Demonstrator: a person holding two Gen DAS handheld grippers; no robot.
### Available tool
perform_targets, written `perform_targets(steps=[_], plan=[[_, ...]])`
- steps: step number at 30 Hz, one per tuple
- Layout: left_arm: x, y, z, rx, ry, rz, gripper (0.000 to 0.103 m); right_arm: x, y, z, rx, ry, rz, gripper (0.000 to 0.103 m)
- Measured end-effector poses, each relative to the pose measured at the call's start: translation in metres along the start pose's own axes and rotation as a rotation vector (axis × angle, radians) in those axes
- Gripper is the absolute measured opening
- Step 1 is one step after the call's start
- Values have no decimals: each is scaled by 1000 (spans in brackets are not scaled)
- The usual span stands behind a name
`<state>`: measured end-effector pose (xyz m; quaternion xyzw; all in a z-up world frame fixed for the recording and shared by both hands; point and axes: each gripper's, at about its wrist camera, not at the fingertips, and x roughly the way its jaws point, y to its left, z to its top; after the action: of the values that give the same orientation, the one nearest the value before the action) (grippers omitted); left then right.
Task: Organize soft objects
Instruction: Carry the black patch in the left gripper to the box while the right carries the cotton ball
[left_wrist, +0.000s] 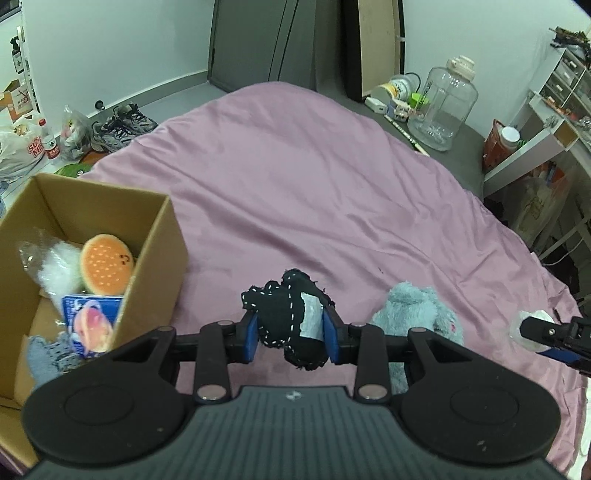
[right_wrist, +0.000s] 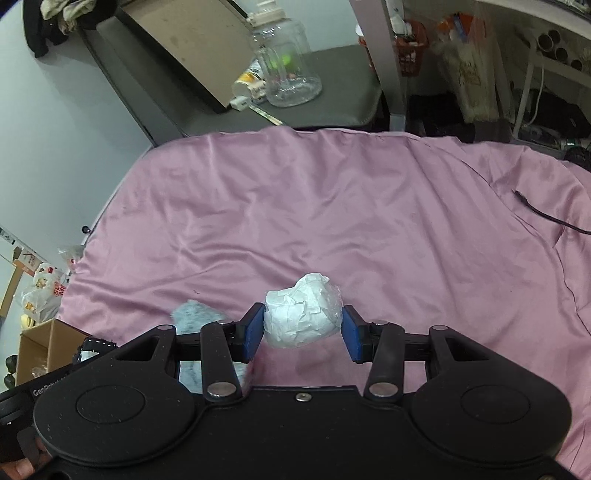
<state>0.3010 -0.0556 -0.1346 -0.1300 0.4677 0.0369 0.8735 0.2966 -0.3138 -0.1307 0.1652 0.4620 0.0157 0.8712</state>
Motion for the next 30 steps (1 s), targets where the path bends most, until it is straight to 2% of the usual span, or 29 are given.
perform_targets(steps=[8, 30], plan=[[-30, 18, 0, -13, -37, -12, 35, -19, 25, -4, -38, -39, 19, 44], [-93, 108, 7, -101, -114, 43, 35, -56, 112, -30, -213, -93, 28, 44]])
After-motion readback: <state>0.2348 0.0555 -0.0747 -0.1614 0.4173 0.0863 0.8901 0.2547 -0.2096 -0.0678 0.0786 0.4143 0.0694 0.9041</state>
